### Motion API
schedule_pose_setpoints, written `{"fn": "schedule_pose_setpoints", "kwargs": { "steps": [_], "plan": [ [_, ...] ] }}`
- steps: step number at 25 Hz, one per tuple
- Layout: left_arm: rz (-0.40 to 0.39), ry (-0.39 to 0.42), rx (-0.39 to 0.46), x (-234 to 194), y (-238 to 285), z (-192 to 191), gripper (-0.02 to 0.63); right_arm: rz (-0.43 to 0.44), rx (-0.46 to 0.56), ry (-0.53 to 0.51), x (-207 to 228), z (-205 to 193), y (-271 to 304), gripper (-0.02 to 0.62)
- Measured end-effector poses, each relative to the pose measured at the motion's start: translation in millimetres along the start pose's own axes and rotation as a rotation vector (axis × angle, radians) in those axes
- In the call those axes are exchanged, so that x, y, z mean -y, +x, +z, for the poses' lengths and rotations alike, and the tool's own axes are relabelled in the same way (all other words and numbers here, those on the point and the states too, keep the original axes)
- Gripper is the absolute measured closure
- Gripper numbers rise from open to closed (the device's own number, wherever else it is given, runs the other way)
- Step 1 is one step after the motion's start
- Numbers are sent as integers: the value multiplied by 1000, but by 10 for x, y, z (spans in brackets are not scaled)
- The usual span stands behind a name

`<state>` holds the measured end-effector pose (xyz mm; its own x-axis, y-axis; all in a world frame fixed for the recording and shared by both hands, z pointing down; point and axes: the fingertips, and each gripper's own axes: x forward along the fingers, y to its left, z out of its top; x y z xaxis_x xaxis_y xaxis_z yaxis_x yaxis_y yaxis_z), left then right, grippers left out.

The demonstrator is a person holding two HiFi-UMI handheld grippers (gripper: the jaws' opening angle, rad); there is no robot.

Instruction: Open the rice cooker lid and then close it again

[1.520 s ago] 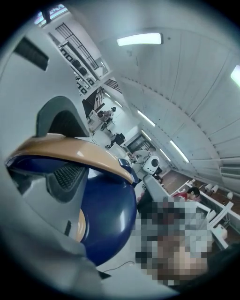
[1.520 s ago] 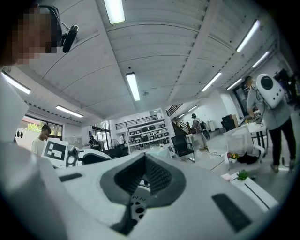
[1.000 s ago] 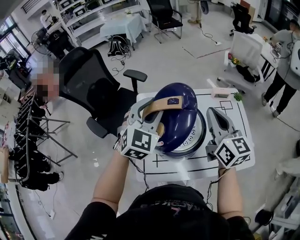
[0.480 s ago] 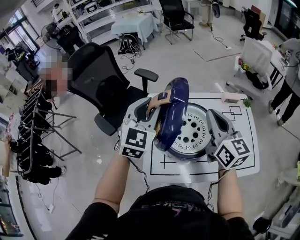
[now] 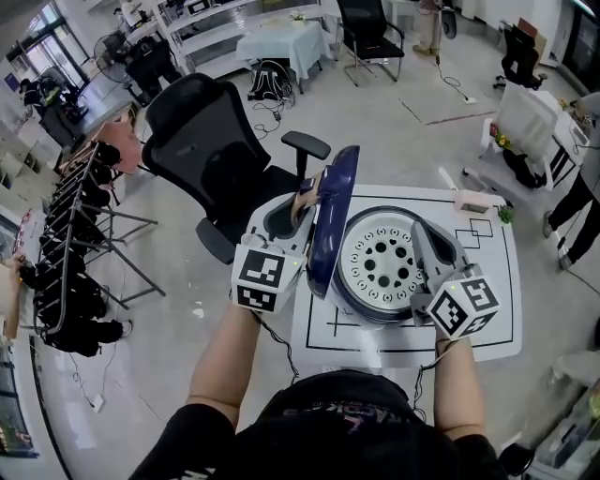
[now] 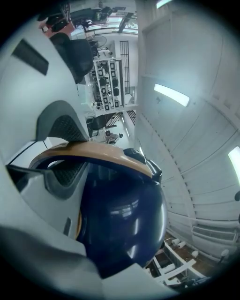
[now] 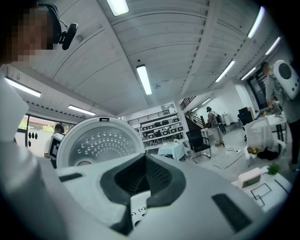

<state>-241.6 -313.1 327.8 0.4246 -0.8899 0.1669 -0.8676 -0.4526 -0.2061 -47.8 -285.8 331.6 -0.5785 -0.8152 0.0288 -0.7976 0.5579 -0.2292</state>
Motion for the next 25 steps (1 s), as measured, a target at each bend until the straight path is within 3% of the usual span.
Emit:
{"fn": "schedule_pose_setpoints", "kwargs": {
  "steps": [11, 25],
  "plan": [
    [-2, -156, 13, -11, 33, -205, 497, 36, -22, 7, 106, -156, 11, 594],
    [33, -109, 21, -33, 6, -203, 468, 43, -25, 7, 12, -187, 49, 594]
  ]
}}
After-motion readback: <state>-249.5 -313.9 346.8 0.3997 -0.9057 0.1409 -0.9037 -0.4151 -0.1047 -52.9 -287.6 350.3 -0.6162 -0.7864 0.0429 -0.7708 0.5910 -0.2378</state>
